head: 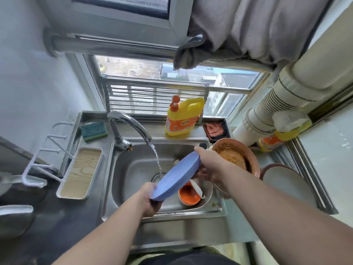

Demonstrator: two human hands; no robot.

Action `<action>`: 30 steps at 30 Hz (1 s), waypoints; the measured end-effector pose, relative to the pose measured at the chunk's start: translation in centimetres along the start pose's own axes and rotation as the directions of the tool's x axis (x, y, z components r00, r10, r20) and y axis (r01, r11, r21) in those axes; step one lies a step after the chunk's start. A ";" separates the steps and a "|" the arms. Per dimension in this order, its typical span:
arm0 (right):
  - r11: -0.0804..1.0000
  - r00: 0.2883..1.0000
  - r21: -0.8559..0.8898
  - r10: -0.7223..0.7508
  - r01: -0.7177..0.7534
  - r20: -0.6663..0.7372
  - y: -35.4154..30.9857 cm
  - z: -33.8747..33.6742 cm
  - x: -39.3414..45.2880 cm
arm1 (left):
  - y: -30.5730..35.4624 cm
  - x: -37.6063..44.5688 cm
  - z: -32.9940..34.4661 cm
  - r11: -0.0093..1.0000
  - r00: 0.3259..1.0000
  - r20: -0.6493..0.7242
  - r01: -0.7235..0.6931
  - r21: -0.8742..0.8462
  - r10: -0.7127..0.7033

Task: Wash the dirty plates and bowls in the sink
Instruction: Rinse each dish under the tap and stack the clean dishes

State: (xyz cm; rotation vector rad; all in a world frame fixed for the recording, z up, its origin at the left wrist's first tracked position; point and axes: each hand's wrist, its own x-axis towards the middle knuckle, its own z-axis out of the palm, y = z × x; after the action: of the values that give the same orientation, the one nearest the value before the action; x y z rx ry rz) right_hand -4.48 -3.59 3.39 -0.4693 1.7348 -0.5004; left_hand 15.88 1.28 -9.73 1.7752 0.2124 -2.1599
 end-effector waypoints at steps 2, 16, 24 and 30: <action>0.998 0.998 -0.010 -0.065 0.065 0.027 0.0 -1.5 -0.2 | -0.6 -1.0 1.8 0.983 0.989 0.008 -0.146 -0.108 0.148; 0.749 0.799 -0.548 -0.559 0.371 -0.222 8.9 -25.4 2.9 | -8.4 -4.7 21.6 0.508 0.543 0.030 -0.803 0.313 0.840; 0.822 0.750 -0.569 -0.389 0.020 -0.535 17.5 -38.4 3.4 | -15.5 -0.8 34.0 0.320 0.669 0.291 -0.633 0.705 0.684; 0.886 0.769 -0.453 -0.223 -0.097 -0.600 22.9 -41.6 6.0 | -18.9 1.9 38.4 0.151 0.748 0.334 -0.497 0.854 0.573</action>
State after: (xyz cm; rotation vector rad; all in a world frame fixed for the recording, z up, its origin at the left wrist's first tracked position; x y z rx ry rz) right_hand -47.38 15.36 -6.05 -0.7620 2.5403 -0.2985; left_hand -26.39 6.16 -5.32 1.8798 -1.7462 -1.6287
